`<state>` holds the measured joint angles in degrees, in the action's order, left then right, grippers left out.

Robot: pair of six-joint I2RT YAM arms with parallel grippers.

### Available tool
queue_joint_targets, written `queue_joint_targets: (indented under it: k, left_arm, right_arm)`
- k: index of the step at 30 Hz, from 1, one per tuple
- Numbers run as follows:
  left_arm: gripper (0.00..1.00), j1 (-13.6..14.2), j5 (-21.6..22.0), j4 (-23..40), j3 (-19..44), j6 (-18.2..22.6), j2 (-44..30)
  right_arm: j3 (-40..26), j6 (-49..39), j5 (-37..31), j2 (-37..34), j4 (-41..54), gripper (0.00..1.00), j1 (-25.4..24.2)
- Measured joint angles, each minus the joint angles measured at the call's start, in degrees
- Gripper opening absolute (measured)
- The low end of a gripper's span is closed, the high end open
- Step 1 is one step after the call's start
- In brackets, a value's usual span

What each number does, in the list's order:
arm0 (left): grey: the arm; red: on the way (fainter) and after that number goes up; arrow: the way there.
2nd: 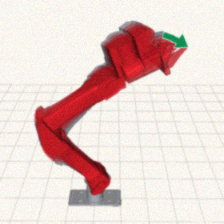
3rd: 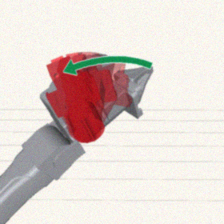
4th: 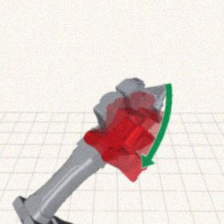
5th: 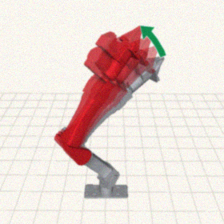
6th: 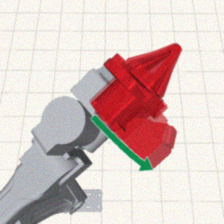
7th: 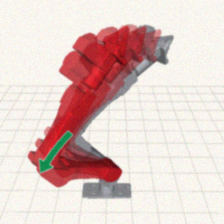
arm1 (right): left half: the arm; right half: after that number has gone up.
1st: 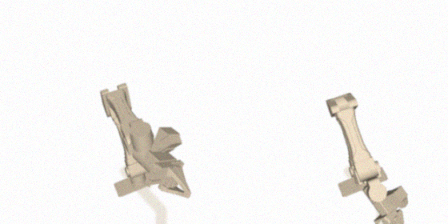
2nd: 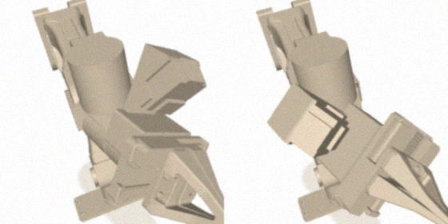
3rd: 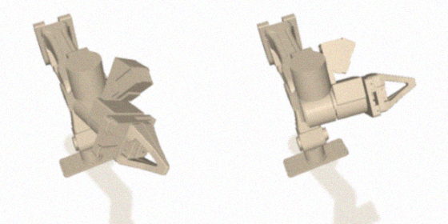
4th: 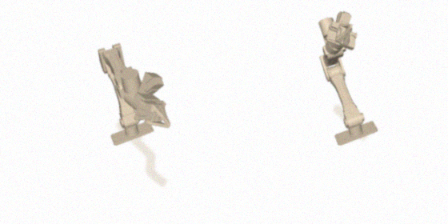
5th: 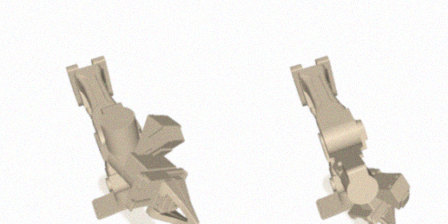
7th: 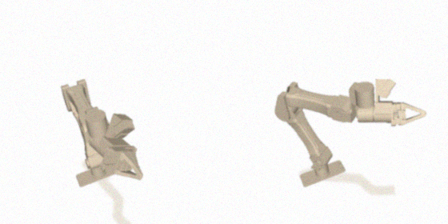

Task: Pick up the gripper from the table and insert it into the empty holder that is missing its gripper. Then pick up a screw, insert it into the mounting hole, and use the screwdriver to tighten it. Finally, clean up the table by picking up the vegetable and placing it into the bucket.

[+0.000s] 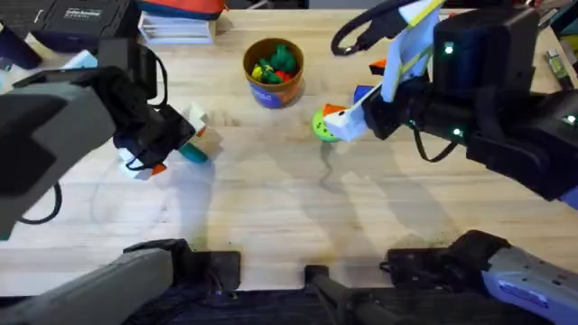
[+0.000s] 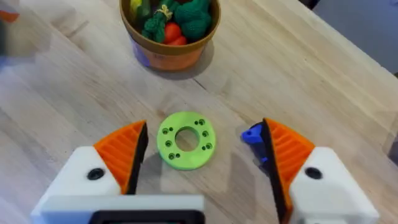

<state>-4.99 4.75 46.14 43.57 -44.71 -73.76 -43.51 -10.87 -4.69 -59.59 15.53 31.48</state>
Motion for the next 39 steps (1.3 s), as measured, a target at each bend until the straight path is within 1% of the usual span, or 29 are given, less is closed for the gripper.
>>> queue_joint_targets:
  k: [1, 2, 3, 4, 6, 7, 9, 10, 11, 14, 17, 18, 20, 22, 23, 25, 28, 30, 32, 35, 37, 39]
  left_arm:
    - [0.991, -0.7, -0.8, -0.6, 0.0, -0.2, -1.2]
    - [0.969, -1.1, -1.3, -0.9, 0.0, -0.4, -2.3]
    - [0.921, -1.4, -1.7, -1.1, 0.0, -0.6, -3.1]
    - [0.84, -1.7, -2.1, -1.2, 0.0, -0.8, -3.7]
    - [0.591, -1.7, -2.6, -1.6, 0.0, -1.1, -4.3]
    - [0.483, -1.7, -2.9, -1.6, 0.0, -1.1, -4.3]
    - [0.386, -1.7, -3.3, -1.6, 0.0, -1.2, -4.3]
    - [0.047, -1.7, -3.5, -1.1, 0.6, -1.1, -4.3]
    - [0.021, -1.7, -4.0, -0.8, 1.2, -1.2, -4.3]
    - [0.023, -1.7, -5.9, 0.5, 4.2, -1.1, -4.3]
    - [0.023, -1.7, -9.2, 3.4, 9.5, -0.7, -4.3]
    - [0.023, -1.7, -10.8, 4.0, 11.6, -0.7, -4.3]
    - [0.023, -1.7, -15.5, 4.2, 15.7, -0.7, -4.3]
    - [0.023, -1.6, -20.4, 2.9, 19.0, -0.7, -4.3]
    - [0.023, -1.4, -22.6, 1.5, 20.4, -0.7, -4.3]
    - [0.023, -0.6, -25.8, -2.7, 21.8, -0.7, -4.3]
    - [0.022, 2.7, -28.5, -10.2, 22.3, 0.9, -4.3]
    - [0.022, 5.9, -29.0, -14.1, 22.3, 2.0, -4.4]
    - [0.022, 9.5, -28.8, -18.2, 22.3, 2.7, -5.0]
    - [0.022, 14.2, -27.2, -22.5, 22.3, 3.2, -6.9]
    - [0.021, 16.4, -26.0, -24.5, 22.3, 3.5, -8.7]
    - [0.022, 17.7, -25.1, -25.5, 22.3, 3.7, -10.8]
  right_arm:
    - [0.0, 0.0, 0.0, 0.0, 0.0, 0.994, 0.0]
    - [0.0, 0.0, 0.0, 0.0, 0.0, 0.994, 0.0]
    - [0.0, 0.0, 0.0, 0.0, 0.0, 0.994, 0.0]
    - [0.0, 0.0, 0.0, 0.0, 0.0, 0.994, 0.0]
    - [0.0, 0.0, 0.0, 0.0, 0.0, 0.994, 0.0]
    - [0.0, 0.0, 0.0, 0.0, 0.0, 0.994, 0.0]
    - [0.0, 0.0, 0.0, 0.0, 0.0, 0.994, 0.0]
    - [0.0, 0.0, 0.0, 0.0, 0.0, 0.993, 0.0]
    - [0.0, 0.0, 0.0, 0.0, 0.0, 0.993, 0.0]
    - [0.0, 0.0, 0.0, 0.0, 0.0, 0.993, 0.0]
    - [0.0, 0.0, 0.0, 0.0, 0.0, 0.994, 0.0]
    - [0.0, 0.0, 0.0, 0.0, 0.0, 0.995, 0.0]
    - [0.0, 0.0, 0.0, 0.0, -0.1, 0.994, 0.0]
    - [0.0, 0.0, 0.0, 0.0, -0.2, 0.994, 0.0]
    - [0.0, 0.0, 0.0, 0.0, -0.2, 0.994, 0.0]
    - [0.0, 0.0, 0.0, 0.0, -0.5, 0.994, 0.0]
    - [0.0, 0.0, 0.0, 0.0, -0.9, 0.994, 0.0]
    - [0.0, 0.0, 0.0, 0.0, -1.1, 0.994, 0.0]
    - [0.0, 0.0, 0.0, 0.0, -1.2, 0.994, 0.0]
    - [0.0, 0.0, 0.0, 0.0, -1.2, 0.994, 0.0]
    - [0.0, -0.1, 0.0, 0.0, -1.2, 0.994, 0.0]
    - [0.0, -0.4, 0.0, 0.0, -1.2, 0.994, 0.0]
